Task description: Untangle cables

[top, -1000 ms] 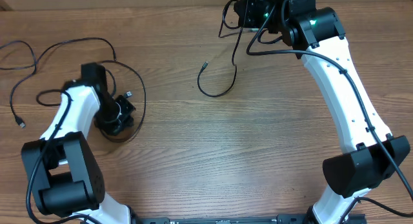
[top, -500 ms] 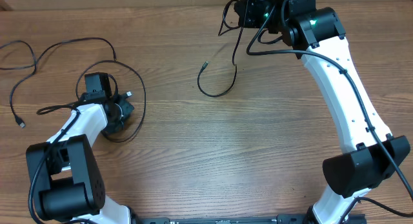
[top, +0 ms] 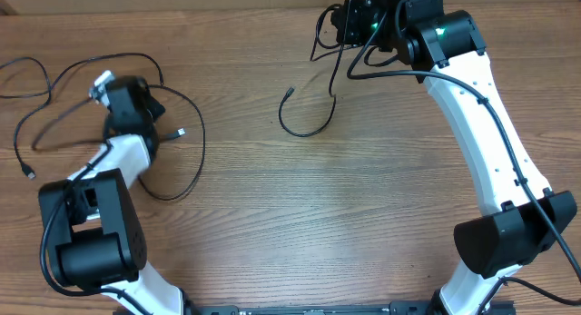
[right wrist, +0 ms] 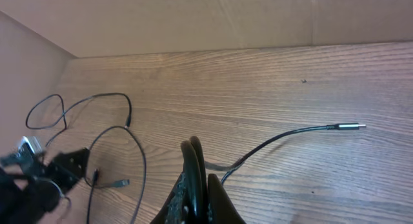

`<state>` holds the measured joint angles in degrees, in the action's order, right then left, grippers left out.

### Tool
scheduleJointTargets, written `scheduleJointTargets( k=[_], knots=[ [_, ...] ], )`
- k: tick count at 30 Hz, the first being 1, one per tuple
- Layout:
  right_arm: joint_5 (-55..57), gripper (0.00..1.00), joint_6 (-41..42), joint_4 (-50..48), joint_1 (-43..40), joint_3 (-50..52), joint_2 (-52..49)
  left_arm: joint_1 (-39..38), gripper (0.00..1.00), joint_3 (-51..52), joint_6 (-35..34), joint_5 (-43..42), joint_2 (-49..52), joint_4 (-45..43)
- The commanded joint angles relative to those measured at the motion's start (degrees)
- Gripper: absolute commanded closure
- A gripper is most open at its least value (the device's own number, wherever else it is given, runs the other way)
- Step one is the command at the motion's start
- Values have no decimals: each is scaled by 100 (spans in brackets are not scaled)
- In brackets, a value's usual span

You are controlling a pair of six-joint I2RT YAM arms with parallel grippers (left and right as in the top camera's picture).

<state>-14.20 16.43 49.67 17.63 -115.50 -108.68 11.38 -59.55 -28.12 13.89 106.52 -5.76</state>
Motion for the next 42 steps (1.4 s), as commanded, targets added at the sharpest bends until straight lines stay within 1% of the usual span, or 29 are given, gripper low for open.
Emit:
scheduleJointTargets(
  k=[1, 4, 6, 8, 9, 11, 13, 15, 18, 20, 24, 29, 31, 35, 38, 40, 42],
  knots=[
    [74, 96, -42, 7, -13, -33, -136, 61, 96, -1123, 654, -323, 17, 1054],
    [101, 96, -44, 39, -13, -33, -140, 22, 96, -2199, 673, -1209, 17, 3248],
    [186, 96, -42, 44, -13, -33, -140, -24, 96, -2741, 673, -1598, 17, 4535],
    [219, 96, -44, 50, -13, -33, -140, -101, 96, -3067, 669, -1829, 17, 5556],
    [219, 96, -42, 59, -13, -33, -140, -142, 96, -3123, 627, -1878, 15, 5899],
    [219, 96, -44, 72, -13, -33, -140, -240, 96, -3115, 337, -2085, 9, 6548],
    [219, 96, -42, 72, -13, -33, -140, -354, 96, -2983, 188, -2247, 9, 6955],
    [219, 96, -44, 72, -13, -33, -140, -483, 96, -2776, 68, -2247, 9, 7180],
    [219, 96, -42, 96, -13, -33, -140, -662, 95, -2291, -243, -2247, 9, 7136],
    [219, 96, -42, 125, -13, -33, -140, -758, 95, -1882, -417, -2245, 9, 6944],
    [219, 96, -42, 129, -13, -33, -140, -887, 96, -977, -680, -2229, 9, 6203],
    [219, 96, -42, 140, -13, -33, -140, -914, 96, -20, -686, -2210, 9, 5053],
    [219, 96, -42, 168, -13, -33, -140, -894, 96, 208, -730, -1910, 9, 4688],
    [216, 96, -39, 317, -11, -33, -142, -833, 96, 251, -935, -907, 9, 4277],
    [214, 96, -31, 549, 33, -33, -166, -691, 96, 251, -914, -192, 9, 3578],
    [212, 96, -20, 693, 76, -33, -184, -562, 96, 251, -872, 9, 9, 3071],
    [212, 96, -20, 822, 142, -33, -192, -374, 96, 249, -754, 0, 24, 2476]
  ],
)
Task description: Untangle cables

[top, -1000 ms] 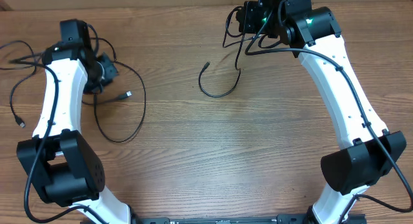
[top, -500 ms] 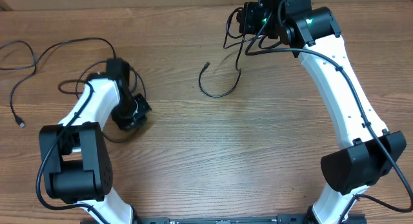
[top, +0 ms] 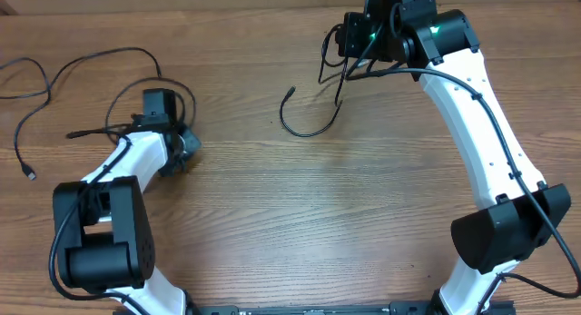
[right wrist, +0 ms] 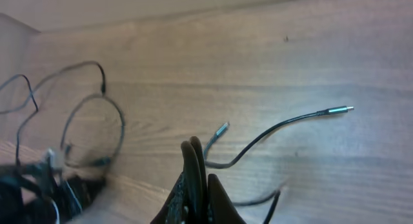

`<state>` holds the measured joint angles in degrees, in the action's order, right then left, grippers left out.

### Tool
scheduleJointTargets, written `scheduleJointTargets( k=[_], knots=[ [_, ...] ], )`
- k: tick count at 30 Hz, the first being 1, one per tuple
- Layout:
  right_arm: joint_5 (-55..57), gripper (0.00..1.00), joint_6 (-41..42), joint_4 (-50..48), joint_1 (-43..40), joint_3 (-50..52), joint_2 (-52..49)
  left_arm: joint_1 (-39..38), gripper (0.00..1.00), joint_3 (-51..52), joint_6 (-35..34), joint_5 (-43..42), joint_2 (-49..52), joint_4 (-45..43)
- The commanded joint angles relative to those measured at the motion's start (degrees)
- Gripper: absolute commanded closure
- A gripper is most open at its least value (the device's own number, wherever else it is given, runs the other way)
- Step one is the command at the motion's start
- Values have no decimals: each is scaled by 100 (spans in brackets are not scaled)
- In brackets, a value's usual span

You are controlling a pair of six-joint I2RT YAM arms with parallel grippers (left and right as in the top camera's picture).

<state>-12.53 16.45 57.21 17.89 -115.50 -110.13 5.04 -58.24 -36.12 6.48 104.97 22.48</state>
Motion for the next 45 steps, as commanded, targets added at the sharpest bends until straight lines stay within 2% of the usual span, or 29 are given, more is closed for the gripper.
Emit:
scheduleJointTargets(
  k=[1, 7, 11, 14, 17, 20, 22, 26, 28, 30, 32, 34, 37, 41, 45],
  knots=[
    [46, 96, -20, 125, 160, -33, -48, 363, 96, 118, 59, 743, 192, -634],
    [-168, 96, 44, 136, 535, 20, -103, 863, 96, 83, 380, 704, 260, -1838],
    [-295, 96, 175, -15, 883, 81, -267, 1040, 96, -363, 911, 492, 234, -1838],
    [-656, 96, 173, -282, 1207, 81, -459, 1060, 79, -1032, 1274, -151, 107, -1147],
    [-684, 96, 175, -597, 1515, 81, -579, 1071, 57, -1849, 1300, -485, -46, -232],
    [-691, 96, 177, -686, 1631, 79, -590, 1069, 44, -2656, 1307, -588, -142, 680],
    [-927, 96, 175, -684, 1635, 79, -590, 1069, 40, -3165, 1327, -774, -184, 1274],
    [-1711, 96, 129, -507, 1513, 79, -590, 1069, 23, -3781, 1392, -1725, -188, 1965],
    [-1449, 90, 131, -179, 1401, 79, -590, 1069, 12, -3877, 1388, -2245, -188, 2024],
    [-1025, 78, 131, 179, 1272, 79, -590, 1069, 5, -3877, 1386, -2730, -188, 2015],
    [-503, 32, 129, 514, 1134, 79, -590, 1060, 0, -3871, 1386, -3241, -186, 2026],
    [-101, 23, 129, 695, 1008, 79, -590, 1019, 0, -3869, 1386, -3637, -186, 2035],
    [295, 0, 129, 809, 763, 79, -590, 844, 0, -3866, 1390, -4039, -186, 2037],
    [627, 0, 157, 857, 328, 57, -588, 258, 0, -3866, 1453, -4109, -186, 2031],
    [715, 0, 179, 1032, -264, -55, -564, -605, 0, -3866, 1893, -3574, -160, 1989]
  ],
)
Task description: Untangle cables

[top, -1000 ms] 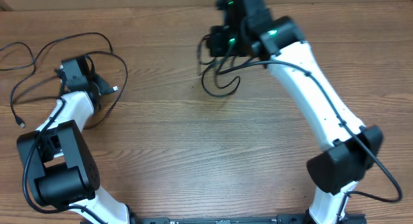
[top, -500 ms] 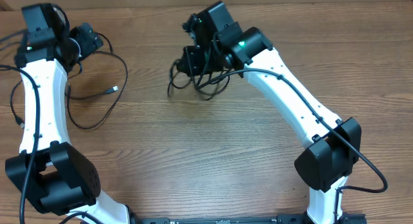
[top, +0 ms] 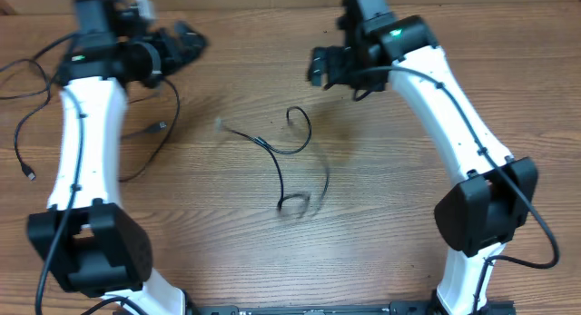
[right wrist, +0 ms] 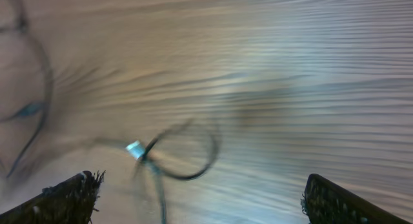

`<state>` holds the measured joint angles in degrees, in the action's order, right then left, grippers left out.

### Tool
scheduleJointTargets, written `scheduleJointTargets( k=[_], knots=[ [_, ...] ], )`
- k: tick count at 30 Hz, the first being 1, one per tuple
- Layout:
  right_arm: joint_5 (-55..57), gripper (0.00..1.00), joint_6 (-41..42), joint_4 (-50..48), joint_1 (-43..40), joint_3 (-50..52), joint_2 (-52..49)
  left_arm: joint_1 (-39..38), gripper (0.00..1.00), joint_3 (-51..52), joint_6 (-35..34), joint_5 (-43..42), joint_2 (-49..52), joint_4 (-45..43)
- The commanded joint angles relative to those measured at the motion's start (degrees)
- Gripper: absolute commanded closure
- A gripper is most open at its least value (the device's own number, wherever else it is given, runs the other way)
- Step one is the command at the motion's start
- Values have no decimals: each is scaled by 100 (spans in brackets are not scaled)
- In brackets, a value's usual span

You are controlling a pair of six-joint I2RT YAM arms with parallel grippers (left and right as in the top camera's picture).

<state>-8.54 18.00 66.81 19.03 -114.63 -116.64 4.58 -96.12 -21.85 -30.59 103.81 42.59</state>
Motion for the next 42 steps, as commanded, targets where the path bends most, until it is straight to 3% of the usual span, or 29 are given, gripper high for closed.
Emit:
scheduleJointTargets(
  k=[1, 4, 6, 10, 14, 18, 25, 30, 35, 42],
  knots=[
    [315, 0, 24, 149, -533, -186, 92, -813, 0, -79, 623, 396, -39, -20],
    [315, 0, 20, 509, -1023, -343, 162, -1451, 0, -79, 1106, 859, -4, -17],
    [317, 0, 15, 734, -1327, -365, 229, -1836, 1, -79, 940, 1191, -4, 66],
    [339, 0, -48, 1064, -1888, -365, 286, -2367, 0, -79, -57, 1449, -4, 730],
    [332, 0, -46, 1204, -2332, -363, 286, -2830, 0, -74, -485, 1453, -4, 1582],
    [260, 0, -48, 1333, -2614, -363, 286, -3327, 1, -52, -1193, 1526, -4, 1878],
    [227, 0, -50, 1414, -2671, -363, 284, -4024, 1, 168, -3252, 2649, -4, 2693],
    [225, 0, -50, 1429, -2669, -363, 284, -4288, 0, 883, -4022, 2918, -4, 2406],
    [227, 0, -199, 1482, -2671, -363, 284, -4339, 0, 1670, -5471, 3136, -4, 2479],
    [225, 0, -199, 1475, -2667, -363, 284, -4360, 1, 2076, -5681, 3650, -4, 2227]
  ],
)
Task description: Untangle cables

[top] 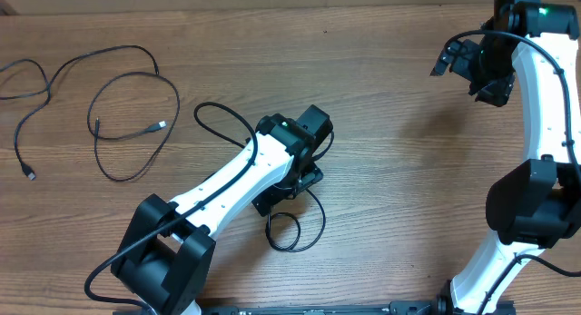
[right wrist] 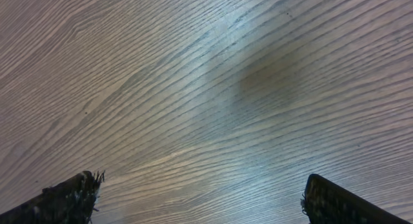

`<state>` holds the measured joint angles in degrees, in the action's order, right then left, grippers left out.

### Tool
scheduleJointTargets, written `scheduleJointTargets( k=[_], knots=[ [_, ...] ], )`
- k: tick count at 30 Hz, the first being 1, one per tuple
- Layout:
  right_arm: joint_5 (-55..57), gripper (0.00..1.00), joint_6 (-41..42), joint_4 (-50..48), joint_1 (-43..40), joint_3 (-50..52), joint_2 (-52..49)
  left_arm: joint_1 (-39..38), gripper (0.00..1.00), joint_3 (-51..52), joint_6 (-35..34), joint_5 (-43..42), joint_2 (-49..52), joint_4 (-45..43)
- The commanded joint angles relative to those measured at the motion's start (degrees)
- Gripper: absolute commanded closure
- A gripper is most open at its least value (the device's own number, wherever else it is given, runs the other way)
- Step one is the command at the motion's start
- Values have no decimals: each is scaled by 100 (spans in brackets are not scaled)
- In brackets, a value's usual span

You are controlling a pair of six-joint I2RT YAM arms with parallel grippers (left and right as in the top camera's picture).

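One black cable [top: 214,113] runs from the left of centre under my left gripper [top: 289,183] and ends in a small loop [top: 295,230] in front of it. The overhead view does not show whether that gripper's jaws hold the cable. A second black cable [top: 133,52] lies spread out at the far left, with a plug end [top: 160,126] inside its loop. Neither cable touches the other. My right gripper [top: 458,65] is open at the far right back. In the right wrist view the right gripper [right wrist: 203,204] has only bare wood between its wide-apart fingers [right wrist: 71,198].
The wooden table [top: 399,197] stretches between both arms. A cardboard wall runs along the back edge. The left arm's white link [top: 218,188] lies diagonally across the front left of the table.
My left gripper was at the back left and is now at the table's middle, over the middle cable. The open right gripper went from above that cable to the far right back. The cable has shifted.
At first my right gripper was shut on a cable at the back centre, while the left gripper worked at the cable on the left. Then the right gripper was open and a cable lay on the middle of the table. Now both cables lie apart.
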<state>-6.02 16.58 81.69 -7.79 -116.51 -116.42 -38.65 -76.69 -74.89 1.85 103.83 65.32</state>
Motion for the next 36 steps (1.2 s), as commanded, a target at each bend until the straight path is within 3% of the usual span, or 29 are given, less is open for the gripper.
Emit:
scheduleJointTargets(
  k=[1, 13, 18, 20, 24, 25, 31, 36],
  knots=[
    [-26, 0, -57, -9, 17, -175, 262, -37, 1, 201, -378, 404, -7, -81],
    [-26, 0, -57, -2, 15, -175, 262, -37, 0, 1187, -540, 756, -7, -780],
    [-26, 0, -57, 31, 15, -175, 262, 48, 0, 1362, -275, 898, -7, -1102],
    [-26, 0, -57, 35, 17, -175, 262, 79, 14, 1397, -144, 1110, -7, -1167],
    [-26, 0, -57, 52, 17, -175, 262, 92, 85, 1589, -52, 1436, -7, -1475],
    [-26, 0, -57, 63, 17, -175, 262, 107, 96, 1600, 37, 1530, -7, -1475],
    [-26, 0, -55, 72, 17, -175, 262, 761, 96, 1593, 549, 2328, -245, -802],
    [-162, 0, -57, 50, 17, -175, 262, 2035, 96, 1572, 553, 2752, -1163, 96]
  ],
)
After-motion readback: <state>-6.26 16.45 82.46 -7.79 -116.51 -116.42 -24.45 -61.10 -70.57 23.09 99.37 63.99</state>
